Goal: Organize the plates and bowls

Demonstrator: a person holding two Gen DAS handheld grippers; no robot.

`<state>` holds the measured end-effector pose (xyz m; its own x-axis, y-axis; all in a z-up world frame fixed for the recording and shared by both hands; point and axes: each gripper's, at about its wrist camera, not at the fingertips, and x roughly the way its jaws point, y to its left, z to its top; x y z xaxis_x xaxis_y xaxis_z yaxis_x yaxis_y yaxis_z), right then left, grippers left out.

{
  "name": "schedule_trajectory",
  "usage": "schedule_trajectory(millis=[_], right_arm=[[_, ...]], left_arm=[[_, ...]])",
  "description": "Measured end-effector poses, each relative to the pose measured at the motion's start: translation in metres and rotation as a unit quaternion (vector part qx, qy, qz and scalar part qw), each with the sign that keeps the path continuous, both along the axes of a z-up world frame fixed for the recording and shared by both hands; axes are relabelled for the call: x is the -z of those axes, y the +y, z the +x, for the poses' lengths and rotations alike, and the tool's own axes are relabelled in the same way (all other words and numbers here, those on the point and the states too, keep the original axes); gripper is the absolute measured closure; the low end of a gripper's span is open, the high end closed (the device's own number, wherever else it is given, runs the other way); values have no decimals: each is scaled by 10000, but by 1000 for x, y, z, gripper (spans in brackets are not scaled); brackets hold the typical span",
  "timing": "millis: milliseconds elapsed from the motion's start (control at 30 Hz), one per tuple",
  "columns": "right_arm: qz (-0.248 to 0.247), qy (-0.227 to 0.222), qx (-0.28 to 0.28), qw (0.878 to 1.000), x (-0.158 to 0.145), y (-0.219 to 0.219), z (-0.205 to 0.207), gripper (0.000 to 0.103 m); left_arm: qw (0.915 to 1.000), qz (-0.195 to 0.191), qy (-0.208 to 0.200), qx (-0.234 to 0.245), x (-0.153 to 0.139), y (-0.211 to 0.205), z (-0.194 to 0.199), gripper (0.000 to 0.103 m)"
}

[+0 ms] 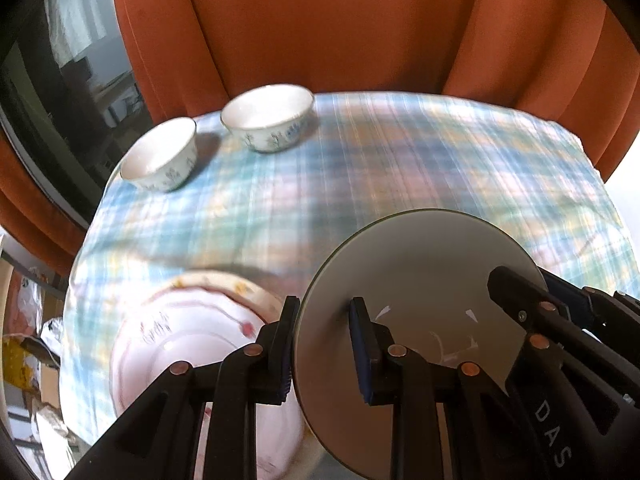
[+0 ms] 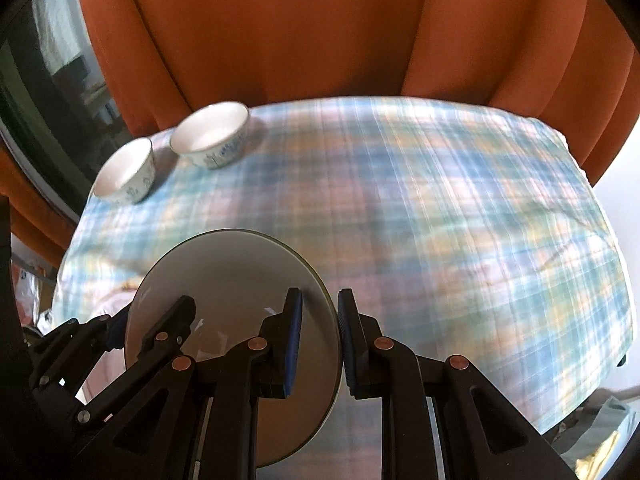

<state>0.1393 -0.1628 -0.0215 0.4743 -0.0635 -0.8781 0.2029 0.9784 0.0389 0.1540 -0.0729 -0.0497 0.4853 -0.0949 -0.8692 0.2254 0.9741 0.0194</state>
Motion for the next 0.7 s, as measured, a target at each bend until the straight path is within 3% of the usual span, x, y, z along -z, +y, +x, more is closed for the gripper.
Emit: schedule_trajectory(millis=[700], right_arm=[[259, 638, -623, 9957, 57, -42, -32, 81]], left_arm=[[9963, 238, 633, -538, 51, -34, -38, 80]])
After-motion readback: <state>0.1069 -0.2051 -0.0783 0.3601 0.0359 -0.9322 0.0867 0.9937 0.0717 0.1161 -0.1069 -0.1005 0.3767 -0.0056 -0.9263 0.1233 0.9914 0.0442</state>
